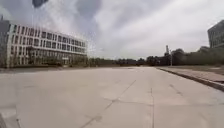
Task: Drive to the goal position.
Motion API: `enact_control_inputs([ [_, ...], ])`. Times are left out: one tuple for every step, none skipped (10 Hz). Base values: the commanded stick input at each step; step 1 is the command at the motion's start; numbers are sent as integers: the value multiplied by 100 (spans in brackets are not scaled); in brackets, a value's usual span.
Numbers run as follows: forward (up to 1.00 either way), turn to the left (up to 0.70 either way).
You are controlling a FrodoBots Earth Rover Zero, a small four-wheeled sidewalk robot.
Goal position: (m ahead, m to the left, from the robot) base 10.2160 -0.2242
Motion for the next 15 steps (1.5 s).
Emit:
enact_control_inputs([
  [50,0],
  [50,0],
  [50,0],
  [50,0],
  [50,0],
  [50,0],
  [50,0],
  [50,0],
  [50,0],
  [50,0],
  [50,0],
  [50,0],
  [50,0],
  [50,0],
  [50,0],
])
